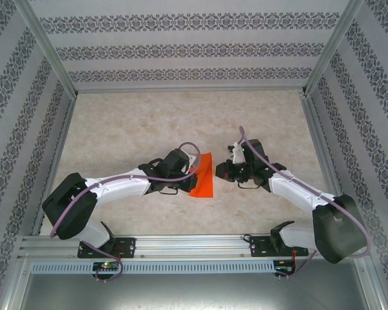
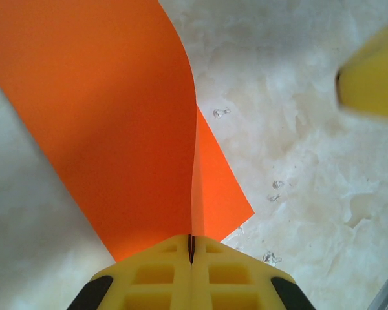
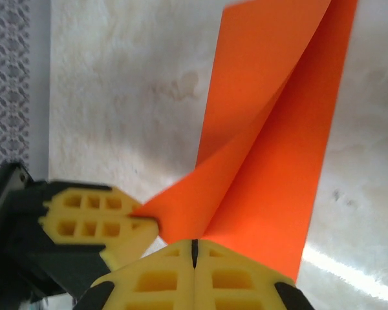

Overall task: Fold a paper plane with a square sheet of paper (fold left side to right side)
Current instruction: Fold the triangle a second time at the center of the table.

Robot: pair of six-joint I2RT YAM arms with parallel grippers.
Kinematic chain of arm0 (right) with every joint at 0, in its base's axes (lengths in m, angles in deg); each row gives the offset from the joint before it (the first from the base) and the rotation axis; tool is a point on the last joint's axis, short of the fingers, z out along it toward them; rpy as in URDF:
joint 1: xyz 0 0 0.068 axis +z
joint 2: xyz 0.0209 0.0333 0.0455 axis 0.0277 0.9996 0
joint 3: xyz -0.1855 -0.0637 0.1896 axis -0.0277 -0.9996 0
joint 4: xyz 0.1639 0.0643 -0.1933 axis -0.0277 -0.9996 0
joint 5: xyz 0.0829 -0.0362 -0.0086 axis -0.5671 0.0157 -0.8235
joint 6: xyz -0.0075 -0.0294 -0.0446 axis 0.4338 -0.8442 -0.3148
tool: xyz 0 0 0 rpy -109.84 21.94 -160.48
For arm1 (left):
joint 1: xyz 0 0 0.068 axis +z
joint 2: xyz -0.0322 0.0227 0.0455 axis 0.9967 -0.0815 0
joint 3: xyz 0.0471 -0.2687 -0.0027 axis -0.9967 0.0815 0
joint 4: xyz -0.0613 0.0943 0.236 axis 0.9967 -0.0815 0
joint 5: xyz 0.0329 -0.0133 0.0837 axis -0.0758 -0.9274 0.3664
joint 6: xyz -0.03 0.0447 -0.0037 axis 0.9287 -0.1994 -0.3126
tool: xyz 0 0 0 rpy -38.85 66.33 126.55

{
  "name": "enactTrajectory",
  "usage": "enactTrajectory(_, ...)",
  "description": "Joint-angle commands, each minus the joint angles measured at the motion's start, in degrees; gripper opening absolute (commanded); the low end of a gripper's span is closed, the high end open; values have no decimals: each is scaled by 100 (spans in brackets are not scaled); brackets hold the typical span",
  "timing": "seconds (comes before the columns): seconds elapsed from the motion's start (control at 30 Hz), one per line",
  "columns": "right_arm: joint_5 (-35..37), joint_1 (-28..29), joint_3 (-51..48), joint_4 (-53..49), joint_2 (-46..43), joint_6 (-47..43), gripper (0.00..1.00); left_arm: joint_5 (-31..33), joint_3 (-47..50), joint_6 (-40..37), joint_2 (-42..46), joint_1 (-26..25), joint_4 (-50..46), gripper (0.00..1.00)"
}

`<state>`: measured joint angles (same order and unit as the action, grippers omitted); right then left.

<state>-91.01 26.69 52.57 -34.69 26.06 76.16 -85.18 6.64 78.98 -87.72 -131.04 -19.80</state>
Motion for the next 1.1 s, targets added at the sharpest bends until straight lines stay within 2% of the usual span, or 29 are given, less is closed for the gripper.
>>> enactTrajectory(0.0,361,377,-216,105,117,89,0,-240,-118,-258,64,171,-342,0)
enactTrajectory(0.3,708,967,-336,209,760,203,0,-251,-199,-541,-66,343,-727,0)
enactTrajectory(0.7,959,1084,-99,-83,1363,93,0,-159,-334,-696,-335,447,-794,0)
enactTrajectory(1.07,1250,1120,-86,-532,1346,-80,0,-23,-584,-809,-711,509,-798,0)
